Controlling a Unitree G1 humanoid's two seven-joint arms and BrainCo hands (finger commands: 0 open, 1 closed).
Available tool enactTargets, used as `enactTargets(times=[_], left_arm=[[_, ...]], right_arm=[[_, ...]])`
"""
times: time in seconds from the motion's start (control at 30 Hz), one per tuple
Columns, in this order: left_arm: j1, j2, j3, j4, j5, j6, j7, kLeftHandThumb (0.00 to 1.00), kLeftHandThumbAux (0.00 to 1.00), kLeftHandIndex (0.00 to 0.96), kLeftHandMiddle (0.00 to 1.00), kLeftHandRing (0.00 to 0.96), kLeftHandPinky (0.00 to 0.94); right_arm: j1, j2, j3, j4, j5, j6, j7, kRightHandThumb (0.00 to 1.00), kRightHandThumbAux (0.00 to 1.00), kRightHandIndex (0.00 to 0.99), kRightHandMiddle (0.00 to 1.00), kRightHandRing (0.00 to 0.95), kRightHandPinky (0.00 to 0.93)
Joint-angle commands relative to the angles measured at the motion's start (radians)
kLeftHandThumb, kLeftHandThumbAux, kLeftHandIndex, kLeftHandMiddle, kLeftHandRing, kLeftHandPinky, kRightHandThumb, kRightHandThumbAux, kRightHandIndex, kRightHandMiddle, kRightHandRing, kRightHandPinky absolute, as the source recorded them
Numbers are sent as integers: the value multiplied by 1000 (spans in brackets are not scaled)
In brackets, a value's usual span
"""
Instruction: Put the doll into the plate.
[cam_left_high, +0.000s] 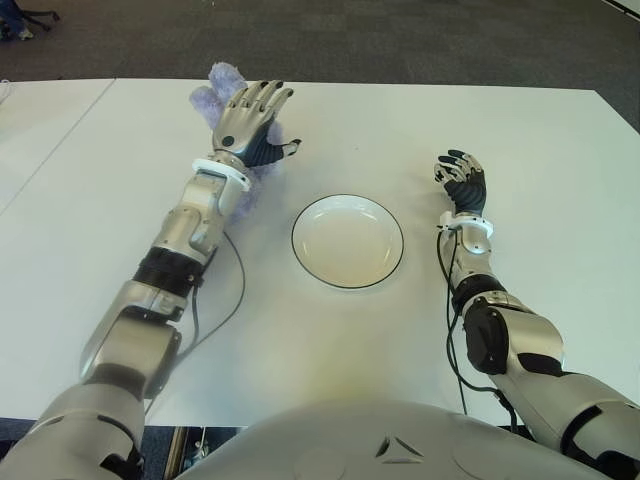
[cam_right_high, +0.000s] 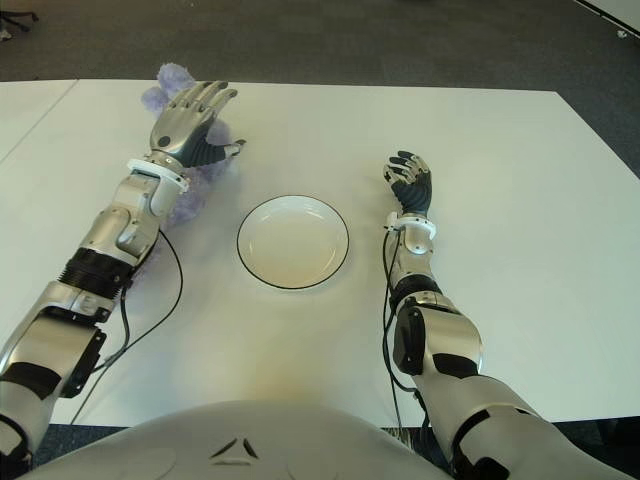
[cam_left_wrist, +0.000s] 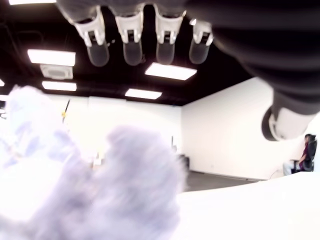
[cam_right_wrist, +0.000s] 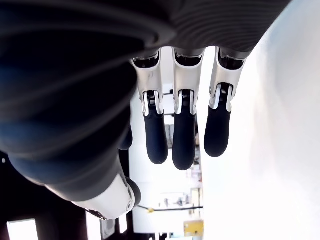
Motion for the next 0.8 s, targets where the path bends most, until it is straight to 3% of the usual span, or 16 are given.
enactTargets(times=[0.03, 0.37, 0.8], left_arm=[[-20, 26, -8, 110, -95, -69, -111, 241, 374, 0, 0, 0, 0], [-15, 75, -12, 150, -153, -75, -237, 158, 345, 0, 0, 0, 0], [17, 127, -6, 183, -163, -78, -224, 132, 342, 0, 0, 0, 0]], right_arm=[[180, 74, -12, 129, 10, 145, -3, 460, 870, 280, 345, 379, 397], [183, 76, -13, 128, 10, 136, 0, 448, 871, 281, 347, 385, 405], [185, 76, -12, 127, 10, 126, 10, 416, 872, 272, 337, 369, 378]])
